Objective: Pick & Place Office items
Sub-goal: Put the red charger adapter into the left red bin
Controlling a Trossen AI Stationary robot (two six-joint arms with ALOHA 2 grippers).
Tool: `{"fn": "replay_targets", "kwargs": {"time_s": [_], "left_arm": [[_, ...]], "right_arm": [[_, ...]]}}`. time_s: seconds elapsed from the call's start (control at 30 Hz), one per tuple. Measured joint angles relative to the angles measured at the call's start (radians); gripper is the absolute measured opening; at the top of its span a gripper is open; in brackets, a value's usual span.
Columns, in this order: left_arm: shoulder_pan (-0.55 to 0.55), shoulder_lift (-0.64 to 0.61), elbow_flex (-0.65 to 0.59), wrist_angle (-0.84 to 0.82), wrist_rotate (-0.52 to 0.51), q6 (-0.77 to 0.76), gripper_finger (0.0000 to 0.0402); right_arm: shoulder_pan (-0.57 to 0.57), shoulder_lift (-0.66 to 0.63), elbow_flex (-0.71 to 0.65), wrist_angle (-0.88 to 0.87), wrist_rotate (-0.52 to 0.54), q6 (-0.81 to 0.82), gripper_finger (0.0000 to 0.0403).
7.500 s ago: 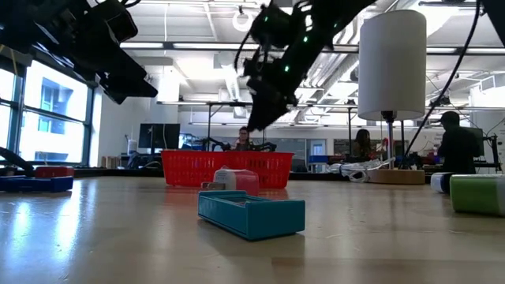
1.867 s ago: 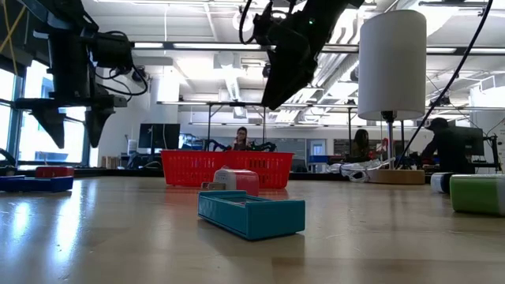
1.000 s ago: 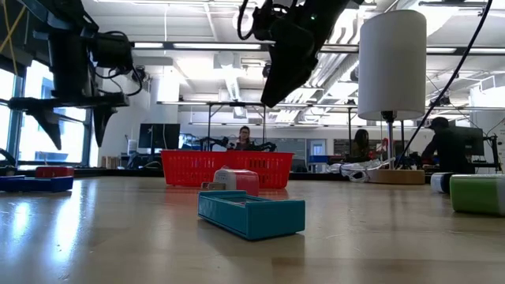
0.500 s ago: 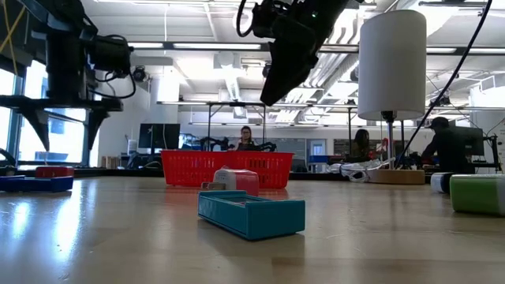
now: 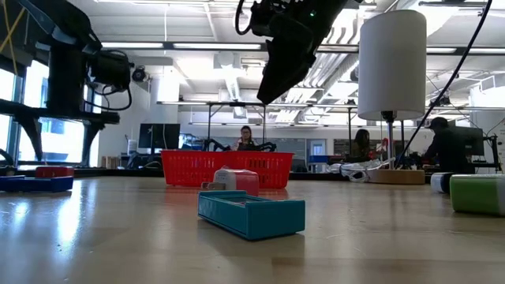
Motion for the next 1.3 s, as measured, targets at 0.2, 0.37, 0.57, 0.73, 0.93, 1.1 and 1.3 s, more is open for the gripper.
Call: {"fn": "replay_targets", "kwargs": {"time_s": [0.2, 0.37, 0.57, 0.73, 0.93, 1.1, 1.3], "left_arm": [[0.07, 0.076, 0.0, -0.003, 0.023, 0.05, 0.031], [0.083, 0.154, -0.002, 0.0, 0.043, 0.094, 0.031], [0.059, 0.241, -0.003, 0.005, 0.019, 0.105, 0.031], [0.012, 0.285, 0.001, 0.01, 0.003, 0.105, 0.031], [-0.024, 0.29, 0.001, 0.012, -0.005, 0.093, 0.031], [-0.033, 0.29, 0.0, 0.014, -0.008, 0.107, 0.031], [-0.04, 0.29, 0.0, 0.016, -0.01, 0.148, 0.031]], "right_arm": [[0.006, 0.0, 0.0, 0.0, -0.021, -0.005, 0.0238], [0.006, 0.0, 0.0, 0.0, -0.022, -0.007, 0.0238], [0.006, 0.0, 0.0, 0.0, -0.02, -0.007, 0.0238], [0.006, 0.0, 0.0, 0.0, -0.02, -0.007, 0.0238], [0.006, 0.0, 0.0, 0.0, -0.02, -0.008, 0.0238], [0.006, 0.0, 0.0, 0.0, -0.02, -0.008, 0.0238], [0.006, 0.0, 0.0, 0.0, -0.02, -0.008, 0.0238]]}}
